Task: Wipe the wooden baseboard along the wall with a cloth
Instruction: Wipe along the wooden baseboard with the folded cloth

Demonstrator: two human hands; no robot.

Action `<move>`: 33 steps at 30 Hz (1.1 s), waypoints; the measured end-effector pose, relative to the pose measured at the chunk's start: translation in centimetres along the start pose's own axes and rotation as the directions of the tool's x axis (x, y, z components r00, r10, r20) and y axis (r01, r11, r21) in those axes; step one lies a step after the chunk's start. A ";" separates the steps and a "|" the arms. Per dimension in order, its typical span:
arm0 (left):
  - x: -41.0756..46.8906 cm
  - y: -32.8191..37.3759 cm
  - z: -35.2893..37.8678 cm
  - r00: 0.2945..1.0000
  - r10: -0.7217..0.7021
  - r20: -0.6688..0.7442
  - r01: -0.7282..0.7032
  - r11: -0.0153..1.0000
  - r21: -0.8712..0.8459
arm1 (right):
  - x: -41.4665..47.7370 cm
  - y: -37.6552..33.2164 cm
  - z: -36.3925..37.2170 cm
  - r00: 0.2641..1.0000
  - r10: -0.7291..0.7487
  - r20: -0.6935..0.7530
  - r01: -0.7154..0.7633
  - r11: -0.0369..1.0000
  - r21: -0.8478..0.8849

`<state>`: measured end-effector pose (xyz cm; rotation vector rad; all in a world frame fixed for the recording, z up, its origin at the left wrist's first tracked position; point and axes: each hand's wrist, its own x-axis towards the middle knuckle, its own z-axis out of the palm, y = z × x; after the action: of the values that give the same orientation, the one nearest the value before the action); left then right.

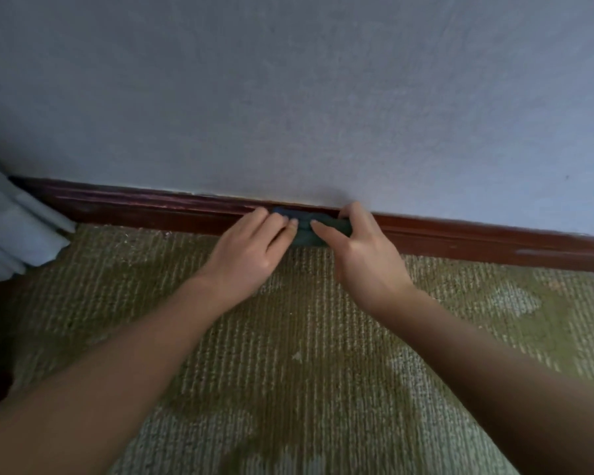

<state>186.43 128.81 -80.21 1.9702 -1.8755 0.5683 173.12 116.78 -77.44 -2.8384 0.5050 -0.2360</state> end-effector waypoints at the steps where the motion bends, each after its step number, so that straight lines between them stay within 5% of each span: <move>1: 0.2 0.7 0.2 0.999 -0.027 -0.019 0.026 0.999 -0.020 | -0.4 0.6 0.1 1.000 0.014 0.024 -0.013 0.999 -0.040; 12: 0.5 -0.4 0.1 0.988 0.149 -0.052 -0.144 0.986 0.079 | -0.4 0.1 0.2 0.998 0.008 -0.056 -0.012 0.997 -0.079; 18: 0.4 -1.0 -0.5 0.996 0.045 -0.078 -0.044 0.999 0.018 | -0.5 -0.3 0.4 0.982 -0.070 -0.178 0.069 0.998 -0.011; 23: -1.2 -1.9 -0.6 0.999 0.044 -0.018 -0.043 0.999 0.020 | 0.8 -0.5 0.6 0.992 -0.095 -0.081 0.097 0.995 0.018; 29: -0.9 -0.7 -0.7 0.985 -0.158 0.062 0.167 0.970 -0.179 | 0.9 -0.7 1.0 0.982 -0.115 -0.152 0.124 0.991 0.048; 33: -1.0 -1.1 -1.4 0.986 -0.154 0.067 0.163 0.973 -0.166 | 0.9 -1.4 0.8 0.985 -0.097 -0.145 0.105 0.993 0.046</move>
<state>187.38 130.45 -79.55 2.0157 -1.7148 0.3006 174.52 117.92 -77.72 -2.8108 0.3762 -0.4679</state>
